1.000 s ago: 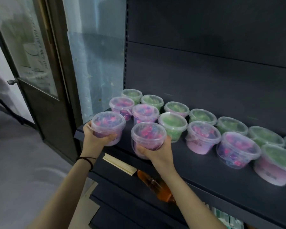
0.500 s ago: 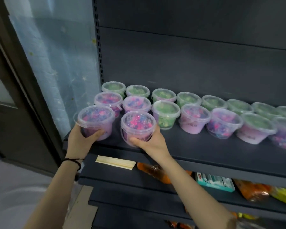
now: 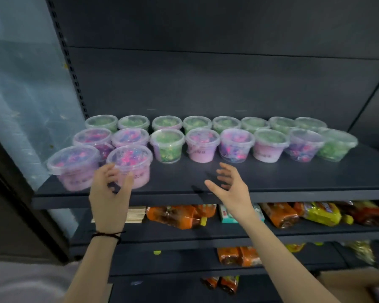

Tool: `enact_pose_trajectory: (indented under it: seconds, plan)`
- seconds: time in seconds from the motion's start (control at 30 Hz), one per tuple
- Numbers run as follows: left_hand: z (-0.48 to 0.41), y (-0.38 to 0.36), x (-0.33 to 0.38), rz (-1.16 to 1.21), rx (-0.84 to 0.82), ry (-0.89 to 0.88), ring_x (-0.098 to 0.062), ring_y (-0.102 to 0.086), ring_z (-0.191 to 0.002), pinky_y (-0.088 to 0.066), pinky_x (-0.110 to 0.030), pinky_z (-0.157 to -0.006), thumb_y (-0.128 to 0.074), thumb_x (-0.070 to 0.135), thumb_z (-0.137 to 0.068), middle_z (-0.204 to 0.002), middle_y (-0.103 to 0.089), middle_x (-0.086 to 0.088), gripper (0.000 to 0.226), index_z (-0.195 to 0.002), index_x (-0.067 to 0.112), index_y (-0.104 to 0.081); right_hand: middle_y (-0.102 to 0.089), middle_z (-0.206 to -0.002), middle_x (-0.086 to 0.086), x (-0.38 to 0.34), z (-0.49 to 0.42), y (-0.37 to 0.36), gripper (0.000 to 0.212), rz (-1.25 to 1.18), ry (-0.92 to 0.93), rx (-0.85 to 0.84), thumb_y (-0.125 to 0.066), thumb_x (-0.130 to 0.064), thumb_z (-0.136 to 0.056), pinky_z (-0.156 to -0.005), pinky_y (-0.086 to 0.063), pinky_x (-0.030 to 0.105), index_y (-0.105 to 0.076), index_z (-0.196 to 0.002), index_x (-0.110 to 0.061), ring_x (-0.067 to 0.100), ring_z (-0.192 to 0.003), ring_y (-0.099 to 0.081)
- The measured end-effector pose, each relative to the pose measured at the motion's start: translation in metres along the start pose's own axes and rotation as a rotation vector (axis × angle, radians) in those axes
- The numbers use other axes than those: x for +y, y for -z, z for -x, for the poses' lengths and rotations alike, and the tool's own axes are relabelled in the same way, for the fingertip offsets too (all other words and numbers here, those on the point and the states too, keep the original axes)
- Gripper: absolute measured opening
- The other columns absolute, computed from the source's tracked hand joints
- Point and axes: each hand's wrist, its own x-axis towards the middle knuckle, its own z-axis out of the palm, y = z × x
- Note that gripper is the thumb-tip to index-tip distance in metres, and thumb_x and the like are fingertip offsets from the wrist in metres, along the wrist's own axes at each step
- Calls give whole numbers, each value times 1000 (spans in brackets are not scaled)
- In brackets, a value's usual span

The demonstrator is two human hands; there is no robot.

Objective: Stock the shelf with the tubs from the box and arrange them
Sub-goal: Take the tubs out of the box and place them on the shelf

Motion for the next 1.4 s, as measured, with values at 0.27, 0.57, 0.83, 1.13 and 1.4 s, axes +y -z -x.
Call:
enact_pose_trajectory:
  seconds: [0.27, 0.57, 0.83, 1.13, 1.4]
  plan:
    - [150, -148, 86, 126, -484, -53, -10, -62, -94, -50, -30, -82, -70, 24, -83, -98, -65, 3, 23, -104, 22, -61, -63, -113, -10, 61, 65, 201, 43, 125, -40, 192, -75, -25, -82, -83, -48, 13, -56, -121, -25, 4, -105, -59]
    - [344, -303, 124, -1, -959, 19, -9, -55, -104, -43, -25, -81, -64, 41, -86, -114, -57, 11, 32, -114, 31, -53, -64, -110, -4, 171, 169, 411, 46, 269, -288, 406, -76, -27, -81, -87, -50, 27, -56, -122, -18, 11, -102, -60]
    - [473, -413, 114, -245, -1312, 139, -10, -53, -110, -47, -28, -78, -59, 47, -88, -115, -56, 11, 34, -116, 29, -53, -64, -107, -4, 303, 228, 509, 48, 278, -687, 445, -77, -30, -78, -89, -51, 31, -57, -120, -17, 13, -99, -61]
    - [597, -532, 74, -335, -1451, 435, -15, -51, -100, -34, -17, -71, -66, 25, -87, -108, -55, -2, 35, -117, 10, -56, -61, -94, -8, 448, 249, 564, 41, 229, -1022, 335, -78, -27, -78, -87, -54, 35, -57, -111, -18, 14, -91, -61]
    - [699, -578, 8, -466, -1432, 722, -23, -49, -112, -40, -29, -86, -69, 22, -84, -115, -48, -3, 45, -124, 13, -50, -52, -127, 2, 560, 255, 631, 63, 350, -1037, 345, -78, -28, -78, -91, -48, 31, -47, -132, -19, 18, -112, -51]
